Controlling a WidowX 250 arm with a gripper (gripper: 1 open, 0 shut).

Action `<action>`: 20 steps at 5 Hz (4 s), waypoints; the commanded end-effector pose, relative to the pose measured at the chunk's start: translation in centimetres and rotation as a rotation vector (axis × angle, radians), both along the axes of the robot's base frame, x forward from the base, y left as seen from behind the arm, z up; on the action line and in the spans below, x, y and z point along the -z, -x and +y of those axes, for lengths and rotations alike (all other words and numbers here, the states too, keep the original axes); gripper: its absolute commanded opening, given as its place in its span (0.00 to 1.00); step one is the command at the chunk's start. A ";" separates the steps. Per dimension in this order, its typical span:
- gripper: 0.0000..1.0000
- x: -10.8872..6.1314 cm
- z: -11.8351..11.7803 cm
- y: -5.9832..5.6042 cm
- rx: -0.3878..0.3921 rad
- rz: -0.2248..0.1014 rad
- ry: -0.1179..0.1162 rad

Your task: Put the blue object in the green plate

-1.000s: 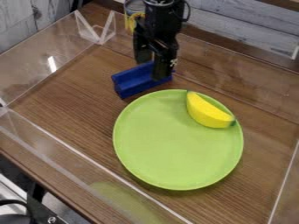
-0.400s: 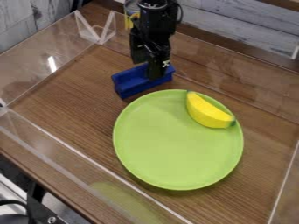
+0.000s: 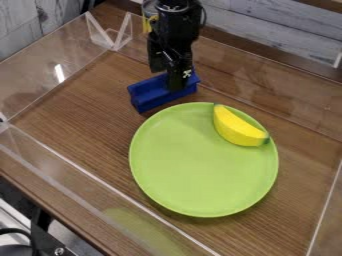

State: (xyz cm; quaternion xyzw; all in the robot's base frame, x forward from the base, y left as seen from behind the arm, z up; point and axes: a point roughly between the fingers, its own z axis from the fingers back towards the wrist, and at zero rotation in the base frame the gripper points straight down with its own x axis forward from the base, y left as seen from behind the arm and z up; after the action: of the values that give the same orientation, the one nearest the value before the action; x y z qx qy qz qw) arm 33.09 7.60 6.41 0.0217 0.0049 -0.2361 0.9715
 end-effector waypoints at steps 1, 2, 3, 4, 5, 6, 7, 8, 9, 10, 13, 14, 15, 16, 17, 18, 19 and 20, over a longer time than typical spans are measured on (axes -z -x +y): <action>1.00 -0.9 0.7 -0.3 -0.002 -0.038 -0.013; 1.00 -0.6 0.8 -0.3 0.007 -0.040 -0.015; 1.00 -0.5 0.9 -0.2 0.015 -0.042 -0.018; 1.00 -0.3 1.0 -0.2 0.023 -0.045 -0.022; 1.00 -0.2 1.1 -0.2 0.030 -0.047 -0.025; 1.00 -0.1 1.1 -0.2 0.035 -0.050 -0.027; 1.00 0.4 1.2 -0.3 0.036 -0.047 -0.027; 1.00 0.9 1.2 -0.4 0.034 -0.045 -0.027; 1.00 1.5 1.5 -0.8 0.036 -0.046 -0.027; 0.00 1.6 1.4 -0.8 0.025 -0.045 -0.025; 0.00 1.5 0.9 -0.5 -0.007 -0.039 -0.021; 0.00 1.4 0.8 -0.4 -0.018 -0.037 -0.021; 0.00 1.3 0.7 -0.3 -0.027 -0.034 -0.021; 0.00 1.2 0.5 -0.1 -0.037 -0.031 -0.021; 0.00 1.1 0.4 0.0 -0.046 -0.029 -0.021; 0.00 1.1 0.2 0.1 -0.053 -0.027 -0.021; 0.00 1.0 0.1 0.2 -0.061 -0.025 -0.021; 0.00 1.0 -0.1 0.3 -0.068 -0.023 -0.021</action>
State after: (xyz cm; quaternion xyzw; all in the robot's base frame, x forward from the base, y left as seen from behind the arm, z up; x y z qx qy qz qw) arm 32.16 7.58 3.13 0.0192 0.0277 -0.1988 0.9795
